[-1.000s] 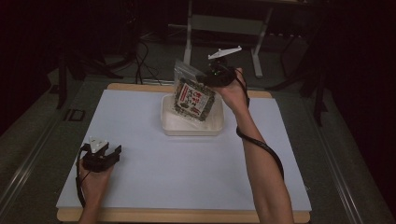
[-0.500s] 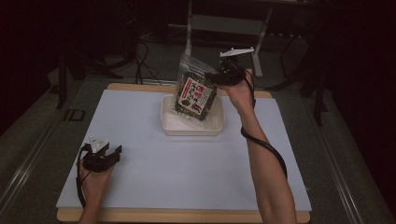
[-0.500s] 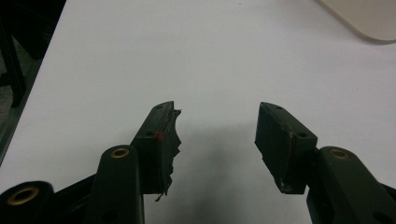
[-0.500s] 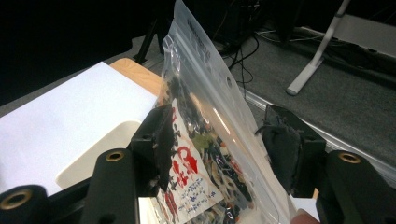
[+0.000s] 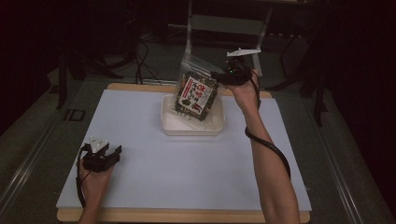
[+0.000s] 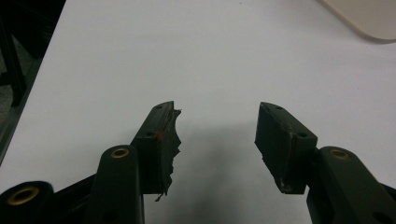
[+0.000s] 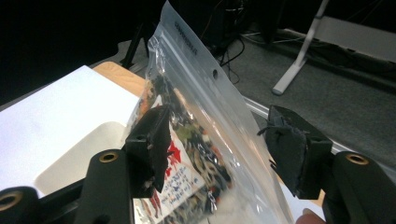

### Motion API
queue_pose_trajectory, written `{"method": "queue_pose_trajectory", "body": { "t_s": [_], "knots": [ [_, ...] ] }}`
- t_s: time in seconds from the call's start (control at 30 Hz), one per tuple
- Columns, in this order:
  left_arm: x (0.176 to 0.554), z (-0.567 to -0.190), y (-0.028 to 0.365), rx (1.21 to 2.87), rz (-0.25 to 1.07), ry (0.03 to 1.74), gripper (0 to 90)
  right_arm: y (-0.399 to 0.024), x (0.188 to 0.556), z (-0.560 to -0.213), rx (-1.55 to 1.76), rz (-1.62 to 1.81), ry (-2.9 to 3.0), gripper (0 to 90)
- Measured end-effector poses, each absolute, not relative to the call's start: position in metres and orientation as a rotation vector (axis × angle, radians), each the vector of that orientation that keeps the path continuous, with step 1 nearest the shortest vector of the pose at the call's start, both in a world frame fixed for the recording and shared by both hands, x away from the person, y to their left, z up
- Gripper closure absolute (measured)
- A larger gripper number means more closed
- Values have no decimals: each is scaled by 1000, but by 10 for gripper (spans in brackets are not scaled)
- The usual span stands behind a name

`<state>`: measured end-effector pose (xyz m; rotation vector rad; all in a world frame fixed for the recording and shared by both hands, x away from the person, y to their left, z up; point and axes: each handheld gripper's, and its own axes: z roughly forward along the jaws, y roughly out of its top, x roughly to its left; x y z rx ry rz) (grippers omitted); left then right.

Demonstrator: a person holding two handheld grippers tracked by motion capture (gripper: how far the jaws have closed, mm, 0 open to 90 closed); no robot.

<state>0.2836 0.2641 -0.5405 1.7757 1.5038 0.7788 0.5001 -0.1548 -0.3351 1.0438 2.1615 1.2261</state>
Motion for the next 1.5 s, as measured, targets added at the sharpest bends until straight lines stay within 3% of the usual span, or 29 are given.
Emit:
{"method": "queue_pose_trajectory", "body": {
  "t_s": [1.0, 1.5],
  "knots": [
    [283, -540, 263, 1770, 783, 1502, 480, -164, 480, -355, 1022, 1270, 2239, 424],
    [283, -541, 262, 1778, 779, 1502, 480, -169, 443, -374, 990, 1342, 2292, 450]
  ]
}}
